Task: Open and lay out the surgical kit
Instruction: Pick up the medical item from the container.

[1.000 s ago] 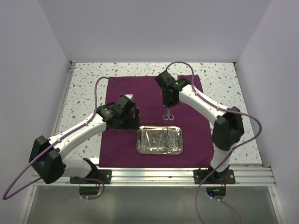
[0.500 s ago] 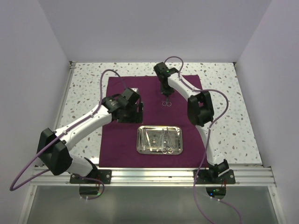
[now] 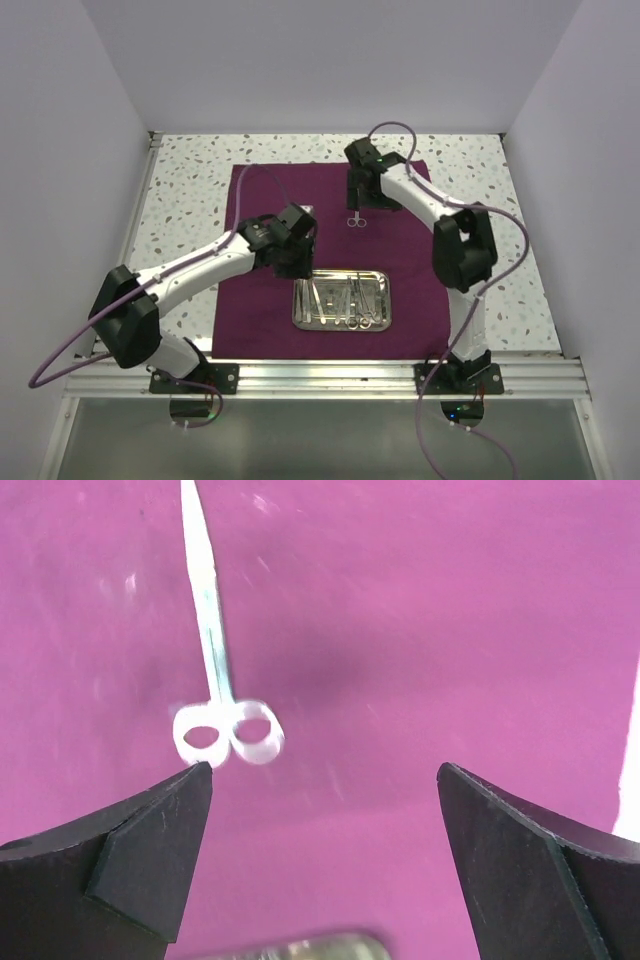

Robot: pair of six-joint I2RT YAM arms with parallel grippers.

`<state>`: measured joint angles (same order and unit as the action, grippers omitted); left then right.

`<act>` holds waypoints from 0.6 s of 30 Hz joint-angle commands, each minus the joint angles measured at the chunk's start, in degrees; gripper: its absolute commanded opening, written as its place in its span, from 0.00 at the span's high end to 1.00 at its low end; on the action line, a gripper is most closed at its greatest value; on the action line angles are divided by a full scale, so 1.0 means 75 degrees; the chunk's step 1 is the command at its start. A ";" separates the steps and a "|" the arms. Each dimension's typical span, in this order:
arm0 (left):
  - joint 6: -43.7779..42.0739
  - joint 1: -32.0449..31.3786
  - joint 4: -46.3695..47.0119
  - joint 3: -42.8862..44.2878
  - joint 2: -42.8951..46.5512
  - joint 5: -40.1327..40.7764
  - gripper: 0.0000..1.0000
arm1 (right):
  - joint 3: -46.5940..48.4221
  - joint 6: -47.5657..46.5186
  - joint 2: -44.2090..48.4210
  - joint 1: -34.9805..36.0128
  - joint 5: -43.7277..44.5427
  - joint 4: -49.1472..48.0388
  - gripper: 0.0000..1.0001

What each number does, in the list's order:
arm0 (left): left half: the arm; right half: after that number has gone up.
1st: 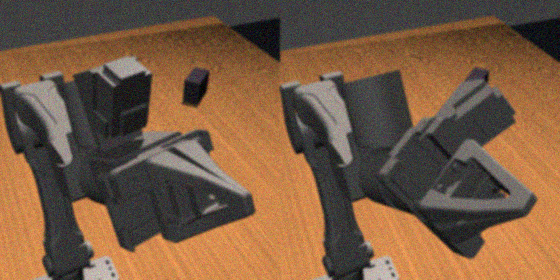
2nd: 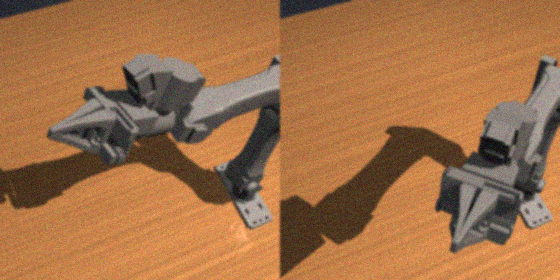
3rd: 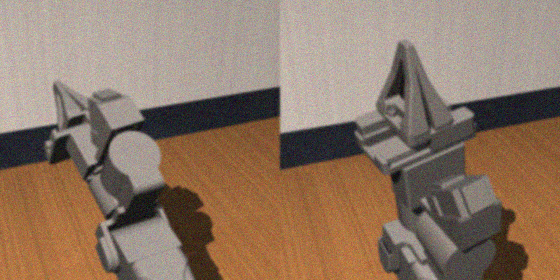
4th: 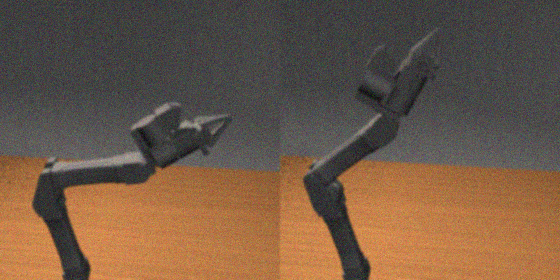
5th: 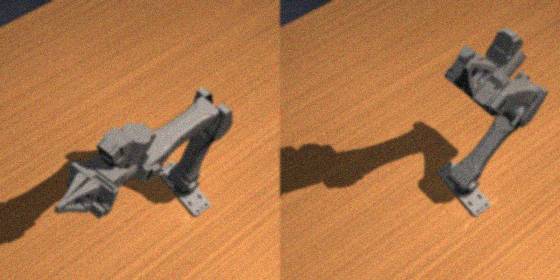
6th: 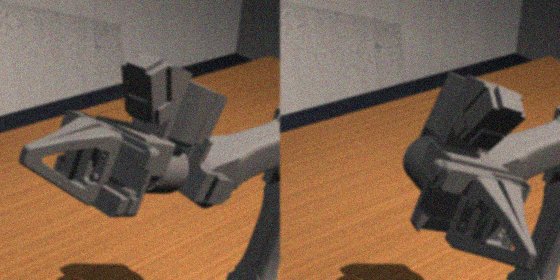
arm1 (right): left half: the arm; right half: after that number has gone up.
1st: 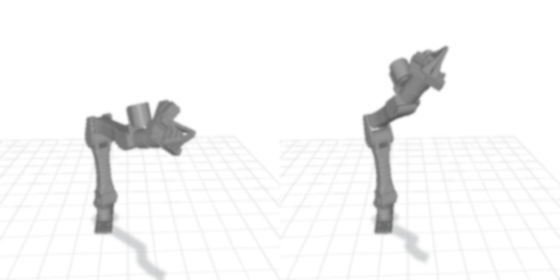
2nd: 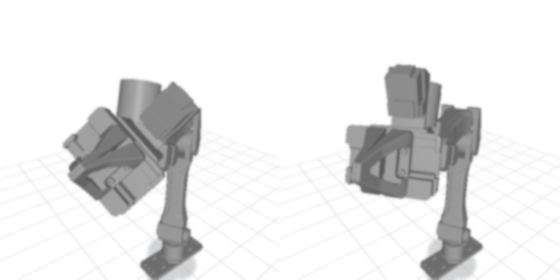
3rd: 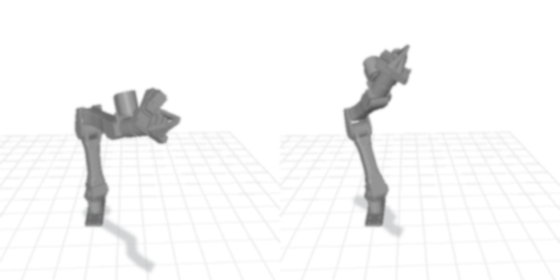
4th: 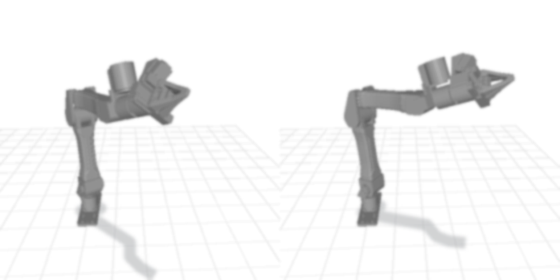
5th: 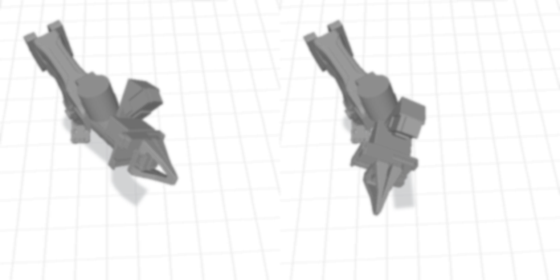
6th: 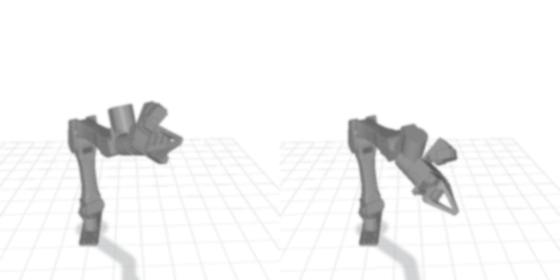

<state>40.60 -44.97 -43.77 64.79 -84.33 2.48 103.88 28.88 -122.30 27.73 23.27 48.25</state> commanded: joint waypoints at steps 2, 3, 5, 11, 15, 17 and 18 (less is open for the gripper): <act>0.0492 -0.0437 0.0680 0.0079 -0.0368 -0.0214 0.53 | -0.1203 0.0075 0.2195 -0.0017 0.0296 -0.0152 0.02; 0.0528 -0.0577 0.0622 0.0161 -0.0508 -0.0202 0.53 | -0.1437 0.0098 0.2754 -0.0029 0.0250 -0.0152 0.02; 0.0657 -0.0671 0.0656 0.0173 -0.0672 -0.0167 0.52 | -0.2129 0.0180 0.3215 -0.0029 0.0144 -0.0164 0.02; 0.0962 -0.0918 0.0773 0.0138 -0.1094 -0.0026 0.50 | -0.3209 0.0309 0.4411 -0.0017 -0.0149 0.0035 0.02; 0.1114 -0.1035 0.1007 0.0068 -0.1492 -0.0026 0.50 | -0.3654 0.0227 0.4786 -0.0029 -0.0114 0.0141 0.02; 0.1172 -0.1082 0.1054 0.0103 -0.1703 0.0044 0.50 | -0.3748 0.0168 0.4973 -0.0017 -0.0079 0.0235 0.01; 0.1242 -0.1094 0.1043 0.0126 -0.1763 0.0091 0.50 | -0.3853 0.0145 0.5033 -0.0017 -0.0067 0.0246 0.02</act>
<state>47.53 -52.47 -38.41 64.79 -95.92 1.87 75.90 29.95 -88.84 27.68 22.79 49.06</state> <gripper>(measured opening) 0.498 0.985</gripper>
